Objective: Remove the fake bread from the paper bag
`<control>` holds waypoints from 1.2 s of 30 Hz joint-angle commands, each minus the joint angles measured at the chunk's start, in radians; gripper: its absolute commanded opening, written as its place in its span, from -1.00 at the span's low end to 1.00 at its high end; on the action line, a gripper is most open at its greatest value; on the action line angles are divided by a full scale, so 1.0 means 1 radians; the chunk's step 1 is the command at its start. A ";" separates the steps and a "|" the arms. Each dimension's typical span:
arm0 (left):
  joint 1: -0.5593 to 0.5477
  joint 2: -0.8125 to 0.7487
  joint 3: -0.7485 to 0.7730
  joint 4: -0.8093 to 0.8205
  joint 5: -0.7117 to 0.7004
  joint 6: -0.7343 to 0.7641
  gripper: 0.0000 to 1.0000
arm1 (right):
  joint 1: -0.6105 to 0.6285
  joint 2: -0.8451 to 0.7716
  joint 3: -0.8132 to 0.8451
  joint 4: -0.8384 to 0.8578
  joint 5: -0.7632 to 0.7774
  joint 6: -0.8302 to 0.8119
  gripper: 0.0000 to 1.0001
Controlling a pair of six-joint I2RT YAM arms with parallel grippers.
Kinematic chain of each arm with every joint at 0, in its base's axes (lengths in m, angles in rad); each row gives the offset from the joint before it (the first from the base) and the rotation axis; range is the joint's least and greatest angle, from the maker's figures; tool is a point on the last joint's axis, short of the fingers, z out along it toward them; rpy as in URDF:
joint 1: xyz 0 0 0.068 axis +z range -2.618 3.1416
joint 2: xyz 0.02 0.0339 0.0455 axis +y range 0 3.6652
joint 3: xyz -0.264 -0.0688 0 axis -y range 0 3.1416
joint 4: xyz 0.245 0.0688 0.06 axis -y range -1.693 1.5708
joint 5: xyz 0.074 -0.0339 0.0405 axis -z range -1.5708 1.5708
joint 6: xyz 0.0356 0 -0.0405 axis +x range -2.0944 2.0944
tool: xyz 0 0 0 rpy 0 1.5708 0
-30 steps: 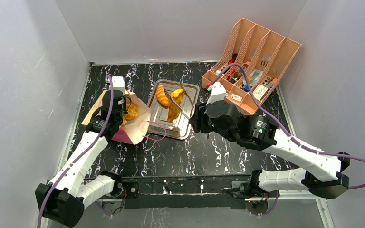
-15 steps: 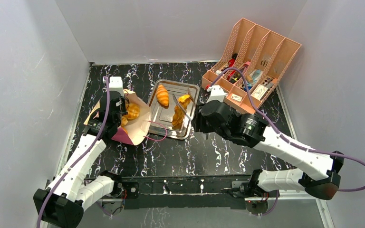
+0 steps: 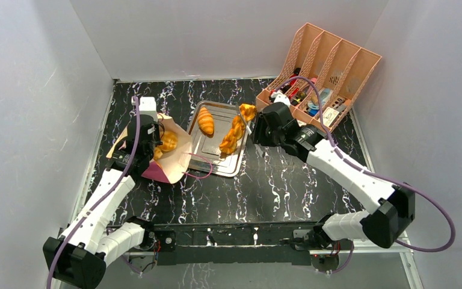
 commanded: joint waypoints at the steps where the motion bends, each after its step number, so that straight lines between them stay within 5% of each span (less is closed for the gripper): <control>1: 0.004 0.006 0.003 0.041 0.011 -0.010 -1.00 | -0.094 0.049 0.005 0.139 -0.096 -0.060 -1.00; 14: 0.005 0.033 -0.001 0.056 0.007 0.005 -1.00 | -0.185 0.314 -0.001 0.327 -0.223 -0.052 -1.00; 18: 0.003 0.032 -0.022 0.070 0.009 0.007 -1.00 | -0.200 0.366 -0.058 0.408 -0.276 -0.017 -0.58; 36: 0.004 0.041 -0.030 0.063 0.009 -0.001 -1.00 | -0.232 0.285 -0.141 0.488 -0.268 -0.011 -0.27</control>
